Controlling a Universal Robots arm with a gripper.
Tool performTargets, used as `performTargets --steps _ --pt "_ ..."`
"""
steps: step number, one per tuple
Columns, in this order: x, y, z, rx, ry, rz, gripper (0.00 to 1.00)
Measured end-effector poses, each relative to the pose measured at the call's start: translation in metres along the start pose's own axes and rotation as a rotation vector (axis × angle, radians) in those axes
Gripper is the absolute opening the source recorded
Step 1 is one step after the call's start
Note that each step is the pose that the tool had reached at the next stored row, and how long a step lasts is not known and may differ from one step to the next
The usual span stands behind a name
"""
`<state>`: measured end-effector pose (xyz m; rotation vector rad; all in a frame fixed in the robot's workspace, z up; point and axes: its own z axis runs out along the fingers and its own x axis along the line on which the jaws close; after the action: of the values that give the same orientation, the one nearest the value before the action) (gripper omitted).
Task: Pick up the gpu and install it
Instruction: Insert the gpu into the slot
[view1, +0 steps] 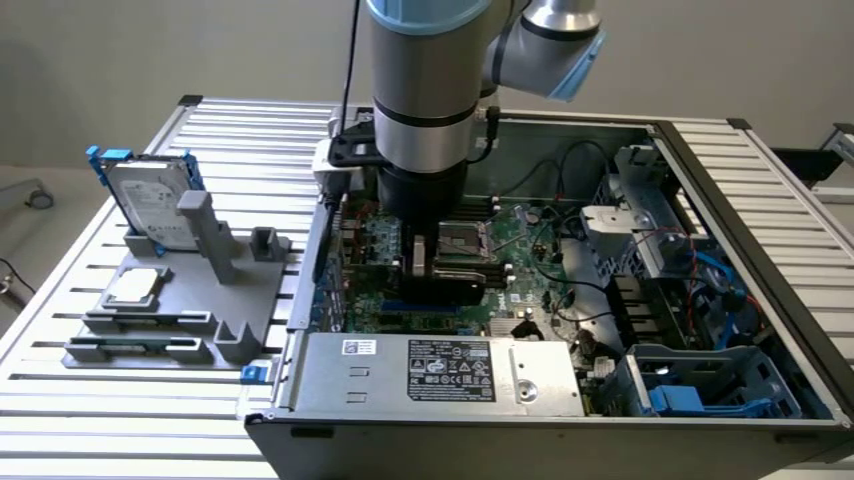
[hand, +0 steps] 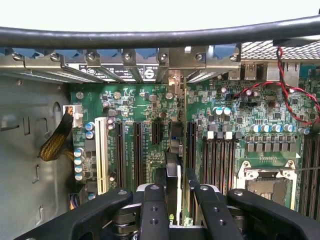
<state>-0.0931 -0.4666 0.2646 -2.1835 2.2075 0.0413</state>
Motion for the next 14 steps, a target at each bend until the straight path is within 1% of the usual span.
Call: performTargets --steps 5,10,14 --pt "0.0 -0.0007 0.0 -0.0005 0.0007 -0.004 0.26" --pt "0.0 -0.0008 0.0 -0.0008 0.0058 -0.011 0.26" --pt "0.0 -0.0008 0.0 -0.0009 0.0065 -0.013 0.26"
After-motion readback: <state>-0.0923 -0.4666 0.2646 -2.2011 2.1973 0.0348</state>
